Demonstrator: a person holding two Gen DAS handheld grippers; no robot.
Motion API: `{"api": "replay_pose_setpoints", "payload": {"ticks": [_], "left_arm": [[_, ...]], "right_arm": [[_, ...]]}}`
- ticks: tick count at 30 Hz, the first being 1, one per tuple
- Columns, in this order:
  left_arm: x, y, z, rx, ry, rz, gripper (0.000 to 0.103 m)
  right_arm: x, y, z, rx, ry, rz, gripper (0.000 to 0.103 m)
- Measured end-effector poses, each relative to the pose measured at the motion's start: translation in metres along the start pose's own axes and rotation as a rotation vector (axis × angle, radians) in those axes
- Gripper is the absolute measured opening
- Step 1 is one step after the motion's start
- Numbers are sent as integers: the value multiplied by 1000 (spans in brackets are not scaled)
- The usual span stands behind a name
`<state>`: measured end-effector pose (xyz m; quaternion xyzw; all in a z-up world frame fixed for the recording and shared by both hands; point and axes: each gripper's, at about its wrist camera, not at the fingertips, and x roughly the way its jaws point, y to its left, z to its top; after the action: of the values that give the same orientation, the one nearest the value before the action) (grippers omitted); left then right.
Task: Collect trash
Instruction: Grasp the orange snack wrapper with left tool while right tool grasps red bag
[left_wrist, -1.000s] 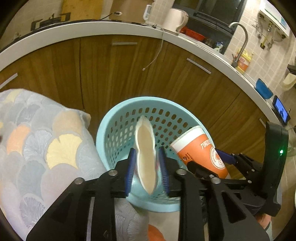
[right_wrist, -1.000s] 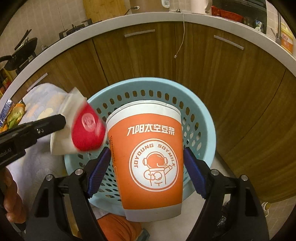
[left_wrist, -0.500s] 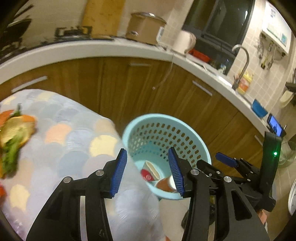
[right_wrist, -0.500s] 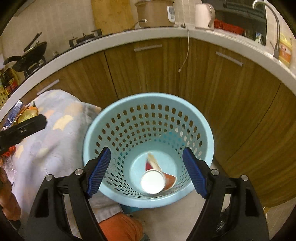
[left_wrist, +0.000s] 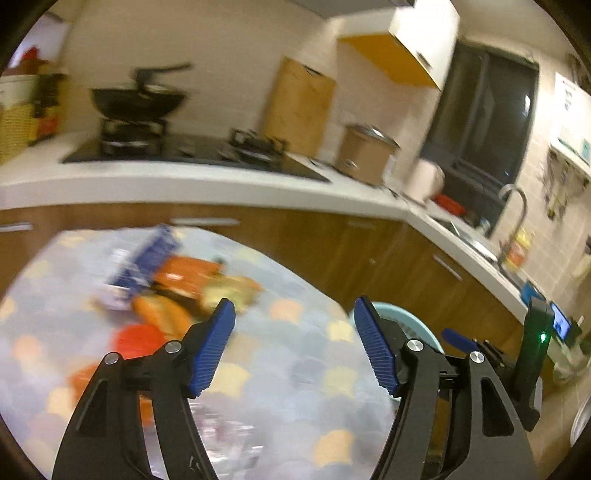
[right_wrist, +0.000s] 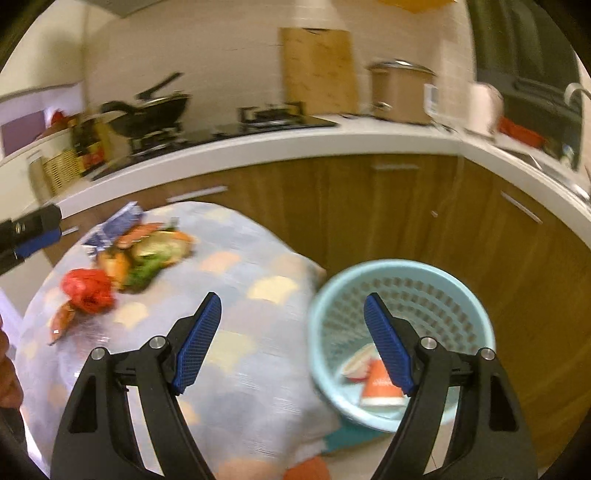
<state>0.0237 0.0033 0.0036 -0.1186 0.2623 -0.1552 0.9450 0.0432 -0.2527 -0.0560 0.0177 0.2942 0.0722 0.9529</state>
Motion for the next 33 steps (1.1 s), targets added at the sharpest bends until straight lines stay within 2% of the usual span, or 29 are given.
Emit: {"api": "replay_pose_setpoints", "payload": {"ticks": [7, 11, 15, 20, 25, 31, 33], "left_arm": [[-57, 68, 5, -78, -79, 131, 65], [-68, 98, -4, -110, -61, 183, 65], [-64, 118, -21, -122, 1, 190, 65], [-42, 130, -48, -118, 99, 175, 72], [-18, 135, -68, -62, 178, 139, 75], [2, 128, -74, 45, 251, 169, 75], [8, 128, -76, 72, 265, 200, 68]], "right_arm": [[16, 72, -2, -60, 11, 133, 61], [31, 104, -14, -69, 64, 223, 48], [42, 124, -25, -94, 100, 257, 37], [50, 140, -27, -123, 129, 284, 36], [48, 154, -16, -163, 116, 293, 36], [53, 164, -9, -187, 121, 285, 36], [57, 165, -7, -181, 132, 292, 36]]}}
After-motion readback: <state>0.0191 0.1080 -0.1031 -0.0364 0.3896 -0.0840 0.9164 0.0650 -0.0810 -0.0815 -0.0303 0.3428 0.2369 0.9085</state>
